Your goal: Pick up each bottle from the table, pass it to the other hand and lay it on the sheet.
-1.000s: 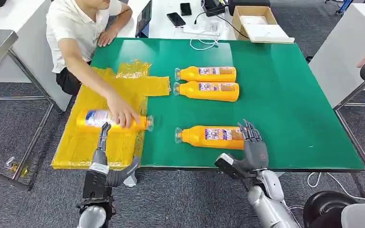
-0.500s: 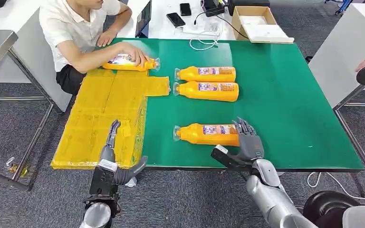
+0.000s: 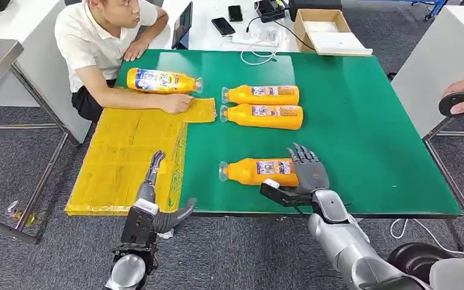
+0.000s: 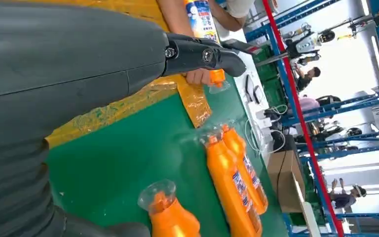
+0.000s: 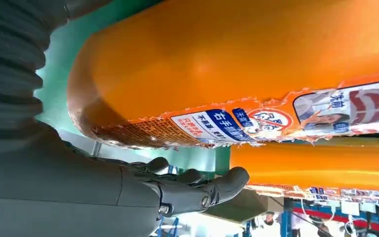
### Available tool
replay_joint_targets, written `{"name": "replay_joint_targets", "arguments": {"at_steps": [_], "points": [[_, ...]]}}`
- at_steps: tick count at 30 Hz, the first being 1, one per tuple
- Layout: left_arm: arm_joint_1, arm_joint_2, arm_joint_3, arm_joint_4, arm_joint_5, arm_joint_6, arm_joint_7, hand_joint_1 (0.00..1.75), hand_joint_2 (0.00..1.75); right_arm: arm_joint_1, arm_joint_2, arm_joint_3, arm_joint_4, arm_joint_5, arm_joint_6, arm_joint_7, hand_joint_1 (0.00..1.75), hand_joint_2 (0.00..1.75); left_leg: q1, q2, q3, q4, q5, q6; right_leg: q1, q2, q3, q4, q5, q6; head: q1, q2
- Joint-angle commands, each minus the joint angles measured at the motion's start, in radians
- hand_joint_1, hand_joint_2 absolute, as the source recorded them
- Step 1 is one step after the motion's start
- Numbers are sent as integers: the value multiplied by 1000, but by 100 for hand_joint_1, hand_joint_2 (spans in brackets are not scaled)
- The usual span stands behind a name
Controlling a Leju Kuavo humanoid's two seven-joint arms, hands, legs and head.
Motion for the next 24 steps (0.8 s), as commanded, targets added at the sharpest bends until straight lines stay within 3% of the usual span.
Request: {"name": "replay_joint_targets", "arguments": {"at_steps": [1,4,5,6,7,8,24], "points": [[-46,24,-25,60,4,-5,2,0,175,-19,-10,39,127,7,81,32,0,175,0,-1,3,-1,1,-1,1,-2,3,-1,0,-2,0,0],[-61,25,-27,84,12,-6,-5,0,175,-16,-17,15,147,-15,158,45,0,175,1,-2,5,-1,1,-1,1,-3,4,-2,0,-2,0,0],[-71,24,-28,96,17,-5,-9,0,175,-15,-21,10,155,-18,186,55,9,175,1,-4,5,-2,1,-2,1,-5,5,-2,0,-3,0,0],[-79,23,-27,106,20,-4,-12,0,175,-13,-26,1,162,-24,208,66,94,175,1,-3,6,-1,1,-1,1,-4,3,-2,0,-2,0,0],[-87,24,-30,114,26,-5,-17,0,175,-5,-35,-5,167,-27,248,70,162,175,1,-3,6,-2,2,-2,1,-4,4,-2,0,-3,0,0],[-90,24,-31,118,30,-6,-18,0,175,2,-41,-21,174,-39,270,83,175,175,1,-3,8,-1,1,-1,1,-4,3,-3,0,-2,0,0],[-82,28,-40,125,34,-11,-23,0,175,40,-59,-48,176,-52,305,95,175,175,1,-7,16,-2,0,0,2,-6,11,-9,-1,-2,0,0]]}}
